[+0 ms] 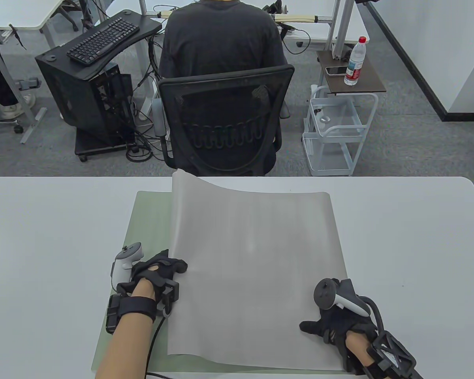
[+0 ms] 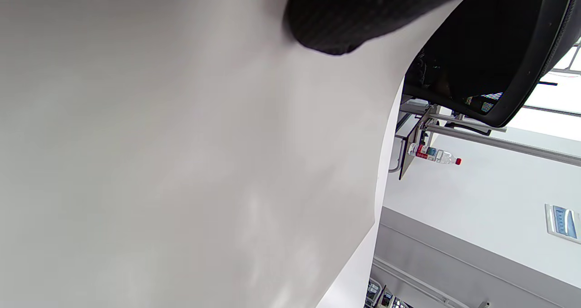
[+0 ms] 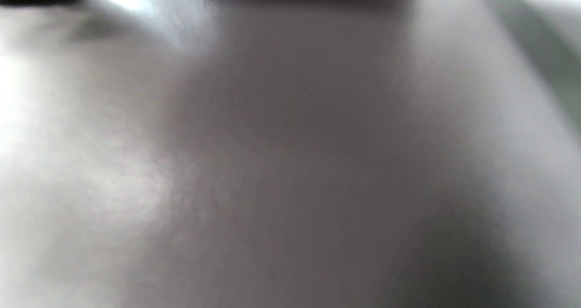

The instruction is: Unroll desk mats and stack together

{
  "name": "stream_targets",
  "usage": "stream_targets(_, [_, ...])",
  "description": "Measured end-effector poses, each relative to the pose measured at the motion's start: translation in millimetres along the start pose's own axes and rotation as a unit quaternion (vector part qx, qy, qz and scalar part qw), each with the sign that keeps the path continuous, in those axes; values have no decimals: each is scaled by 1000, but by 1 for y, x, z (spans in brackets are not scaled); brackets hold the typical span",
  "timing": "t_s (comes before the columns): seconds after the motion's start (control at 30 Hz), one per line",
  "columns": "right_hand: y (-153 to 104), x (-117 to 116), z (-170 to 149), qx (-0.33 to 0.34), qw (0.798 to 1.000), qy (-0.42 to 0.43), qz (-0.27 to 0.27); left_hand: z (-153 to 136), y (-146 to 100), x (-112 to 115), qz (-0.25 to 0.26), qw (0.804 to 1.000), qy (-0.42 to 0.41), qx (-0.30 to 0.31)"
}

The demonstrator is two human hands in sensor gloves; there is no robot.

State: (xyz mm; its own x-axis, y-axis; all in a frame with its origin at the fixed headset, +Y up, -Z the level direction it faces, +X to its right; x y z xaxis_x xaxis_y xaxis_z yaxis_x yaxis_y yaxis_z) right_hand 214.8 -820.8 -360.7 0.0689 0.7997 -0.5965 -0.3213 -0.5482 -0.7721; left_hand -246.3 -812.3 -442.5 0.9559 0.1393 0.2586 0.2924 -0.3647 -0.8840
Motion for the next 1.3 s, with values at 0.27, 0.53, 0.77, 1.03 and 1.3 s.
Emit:
stream_targets(0.27, [0, 0, 0, -2, 1000, 1, 7, -2, -15, -34, 63, 997, 19, -27])
stream_targets(0.53, [0, 0, 0, -2, 1000, 1, 6, -9, -10, -31, 57, 997, 12, -51])
stream_targets(0.77, [0, 0, 0, -2, 1000, 1, 4, -4, -10, -36, 52, 998, 10, -35])
stream_targets(1.03, [0, 0, 0, -2, 1000, 2, 4, -4, -21, -61, 85, 996, 11, -34])
stream_targets(1.3, [0, 0, 0, -2, 1000, 1, 3, -7, -28, -74, 96, 993, 35, -58])
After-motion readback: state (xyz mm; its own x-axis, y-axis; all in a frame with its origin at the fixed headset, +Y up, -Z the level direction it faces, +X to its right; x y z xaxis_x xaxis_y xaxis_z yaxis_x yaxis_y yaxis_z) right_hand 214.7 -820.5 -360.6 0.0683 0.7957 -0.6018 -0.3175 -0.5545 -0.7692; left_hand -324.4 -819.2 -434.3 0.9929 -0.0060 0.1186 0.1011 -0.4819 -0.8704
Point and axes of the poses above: the tracker on the back of each hand, its own z axis roughly to the thumb side, its own y axis roughly from the wrist to the fingertips, x = y × z, the point moved 3 cm from there along y, roughly from the wrist to the fingertips, and after that the axes turned 15 degrees about x, right-handed, at the moved point
